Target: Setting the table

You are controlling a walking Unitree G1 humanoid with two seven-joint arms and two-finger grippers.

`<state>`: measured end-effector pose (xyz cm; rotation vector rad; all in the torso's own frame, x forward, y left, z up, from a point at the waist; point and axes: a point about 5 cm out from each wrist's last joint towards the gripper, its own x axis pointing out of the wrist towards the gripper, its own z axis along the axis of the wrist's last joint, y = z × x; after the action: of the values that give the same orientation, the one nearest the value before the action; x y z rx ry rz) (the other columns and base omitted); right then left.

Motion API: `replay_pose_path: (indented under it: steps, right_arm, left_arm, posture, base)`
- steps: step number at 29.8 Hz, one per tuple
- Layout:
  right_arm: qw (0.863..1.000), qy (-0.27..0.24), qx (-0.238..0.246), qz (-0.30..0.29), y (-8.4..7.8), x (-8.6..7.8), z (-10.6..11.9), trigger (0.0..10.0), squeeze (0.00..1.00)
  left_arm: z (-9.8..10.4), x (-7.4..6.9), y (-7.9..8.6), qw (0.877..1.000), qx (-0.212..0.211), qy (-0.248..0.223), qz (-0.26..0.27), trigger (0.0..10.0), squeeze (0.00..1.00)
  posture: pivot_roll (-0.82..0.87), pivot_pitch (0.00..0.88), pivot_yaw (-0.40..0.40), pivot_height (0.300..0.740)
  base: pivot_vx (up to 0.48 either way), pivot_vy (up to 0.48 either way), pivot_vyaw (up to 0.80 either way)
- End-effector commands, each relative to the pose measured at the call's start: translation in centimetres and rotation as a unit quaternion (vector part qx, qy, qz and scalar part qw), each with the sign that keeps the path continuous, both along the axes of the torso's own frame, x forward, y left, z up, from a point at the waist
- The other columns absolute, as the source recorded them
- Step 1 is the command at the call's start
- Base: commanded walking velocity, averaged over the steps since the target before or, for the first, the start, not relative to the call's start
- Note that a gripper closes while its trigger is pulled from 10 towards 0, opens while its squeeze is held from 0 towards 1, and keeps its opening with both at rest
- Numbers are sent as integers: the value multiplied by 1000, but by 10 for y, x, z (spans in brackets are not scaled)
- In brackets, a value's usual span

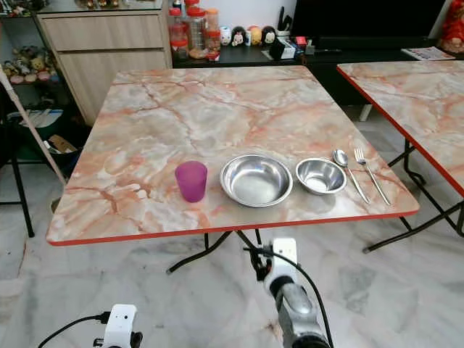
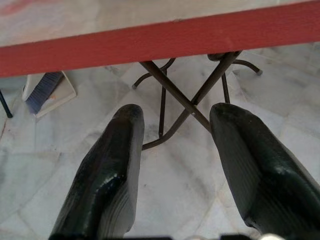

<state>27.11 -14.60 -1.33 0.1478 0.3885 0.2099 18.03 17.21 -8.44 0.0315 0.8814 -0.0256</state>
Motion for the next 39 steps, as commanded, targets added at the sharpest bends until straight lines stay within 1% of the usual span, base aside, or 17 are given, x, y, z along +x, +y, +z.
replay_pose_path:
  steps: [1,4,6,8,9,10,11,12,14,16,18,20,22,25,27,34,39]
  right_arm:
    - [1000,-2,-7,-4,-6,-3,-1,10000,0]
    - [1000,-2,-8,-5,-7,-4,-2,10000,0]
    - [1000,6,-16,-15,-16,-10,-6,10000,0]
    - [1000,6,-16,-15,-16,-10,-6,10000,0]
    - [999,19,-22,-25,-22,-14,-10,10000,0]
    - [998,46,-36,-36,-30,-23,-18,10000,0]
    - [992,101,-55,-52,-41,-41,-34,10000,0]
    - [986,142,-67,-56,-45,-55,-45,10000,0]
    - [984,152,-71,-56,-46,-58,-47,10000,0]
    - [984,152,-71,-56,-46,-58,-47,10000,0]
    - [968,219,-98,-71,-55,-84,-63,10000,0]
    - [959,248,-105,-84,-59,-96,-70,10000,0]
    - [965,234,-91,-80,-54,-90,-67,10000,0]
    - [966,229,-89,-81,-53,-86,-65,10000,0]
    - [967,225,-91,-78,-51,-80,-63,10000,0]
    - [969,215,-101,-65,-46,-73,-60,10000,0]
    - [969,215,-107,-58,-44,-74,-60,10000,0]
  left_arm:
    - [-2,-3,-1,1000,3,8,-8,10000,0]
    - [-2,-3,-1,1000,2,8,-8,10000,0]
    - [-2,-4,0,1000,3,9,-8,10000,0]
    - [-2,-4,0,1000,3,9,-8,10000,0]
    - [-2,-5,0,1000,3,10,-8,10000,0]
    - [-3,-6,1,1000,3,12,-8,10000,0]
    - [-4,-9,0,1000,3,17,-9,10000,0]
    - [-5,-9,0,1000,3,18,-11,10000,0]
    - [-5,-9,0,1000,3,19,-11,10000,0]
    - [-5,-9,0,1000,3,19,-11,10000,0]
    - [-4,-9,0,1000,8,18,-13,10000,0]
    - [-4,-7,2,1000,14,15,-14,10000,0]
    - [-2,-5,3,1000,19,11,-9,10000,0]
    - [-2,-4,3,1000,19,10,-7,10000,0]
    - [-3,-5,3,1000,19,12,-4,10000,0]
    - [-3,-7,4,1000,20,13,0,10000,0]
    - [-3,-7,5,1000,19,11,3,10000,0]
  posture:
    - [61,25,-16,740]
    - [61,25,-16,740]
    - [49,28,-15,740]
    - [49,28,-15,740]
    - [49,28,-15,740]
    - [48,30,-10,740]
    - [45,28,-8,740]
    - [45,26,-6,740]
    - [45,26,-6,740]
    - [45,26,-6,740]
    - [49,24,-2,740]
    - [57,25,-5,740]
    - [56,22,-5,740]
    - [55,17,-4,740]
    - [59,6,-4,740]
    - [67,0,-7,740]
    - [75,0,-12,740]
  base:
    - [0,0,0]
    - [0,0,0]
    - [0,0,0]
    - [0,0,0]
    - [0,0,0]
    - [0,0,0]
    - [0,0,0]
    - [0,0,0]
    - [0,0,0]
    - [0,0,0]
    - [0,0,0]
    - [0,0,0]
    - [0,-323,0]
    - [0,-351,0]
    - [0,-354,0]
    - [0,-356,0]
    - [0,-345,587]
